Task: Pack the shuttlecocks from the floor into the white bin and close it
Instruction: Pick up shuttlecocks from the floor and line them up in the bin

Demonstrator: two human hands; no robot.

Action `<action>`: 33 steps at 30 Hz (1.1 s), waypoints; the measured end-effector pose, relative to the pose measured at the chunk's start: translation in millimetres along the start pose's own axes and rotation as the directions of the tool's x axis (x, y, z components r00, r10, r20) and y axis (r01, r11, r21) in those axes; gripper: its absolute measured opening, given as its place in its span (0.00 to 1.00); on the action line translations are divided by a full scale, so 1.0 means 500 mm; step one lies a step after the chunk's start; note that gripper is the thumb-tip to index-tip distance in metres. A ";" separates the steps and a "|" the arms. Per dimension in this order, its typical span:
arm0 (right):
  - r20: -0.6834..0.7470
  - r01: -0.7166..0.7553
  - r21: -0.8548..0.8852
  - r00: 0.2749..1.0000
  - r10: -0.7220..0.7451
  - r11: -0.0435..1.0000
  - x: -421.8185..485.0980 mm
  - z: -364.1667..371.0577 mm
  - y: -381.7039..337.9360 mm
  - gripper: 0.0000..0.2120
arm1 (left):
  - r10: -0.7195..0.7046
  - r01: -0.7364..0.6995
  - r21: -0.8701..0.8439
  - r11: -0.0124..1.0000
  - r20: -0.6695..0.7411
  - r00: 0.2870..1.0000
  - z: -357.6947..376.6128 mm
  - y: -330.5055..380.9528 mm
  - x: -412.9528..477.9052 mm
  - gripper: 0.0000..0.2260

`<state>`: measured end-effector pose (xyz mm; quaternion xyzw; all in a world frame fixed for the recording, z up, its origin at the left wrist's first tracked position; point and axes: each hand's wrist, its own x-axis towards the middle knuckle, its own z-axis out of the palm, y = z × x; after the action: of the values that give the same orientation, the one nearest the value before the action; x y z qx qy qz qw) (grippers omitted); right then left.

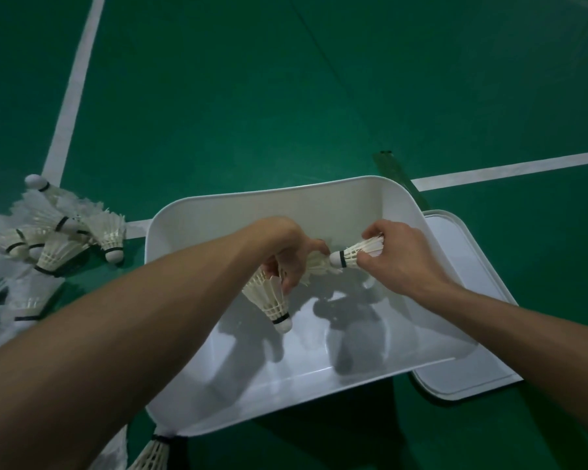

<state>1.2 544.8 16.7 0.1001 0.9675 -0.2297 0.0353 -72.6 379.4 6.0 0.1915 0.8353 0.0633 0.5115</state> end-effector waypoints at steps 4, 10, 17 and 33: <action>-0.012 0.043 -0.054 0.999 -0.044 0.998 0.001 0.002 0.005 0.17 | -0.016 0.017 0.036 0.999 -0.004 1.000 0.002 -0.001 -0.005 0.47; -0.091 0.044 0.098 0.995 -0.035 0.994 -0.006 -0.006 0.001 0.15 | -0.034 0.035 0.117 0.993 -0.004 0.999 -0.002 0.001 -0.012 0.48; -0.051 0.132 -0.057 0.990 -0.135 0.990 0.003 0.005 -0.002 0.19 | -0.031 0.030 0.121 0.992 0.005 1.000 0.000 -0.003 -0.015 0.48; -0.070 0.199 -0.086 0.976 -0.205 0.976 0.001 0.016 -0.010 0.17 | -0.025 0.024 0.150 0.988 0.007 1.000 -0.009 0.004 -0.020 0.45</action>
<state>-0.2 536.8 11.8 0.0088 0.9815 -0.1900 -0.0223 -71.7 377.8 17.2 0.2193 0.8377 -0.0069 0.5002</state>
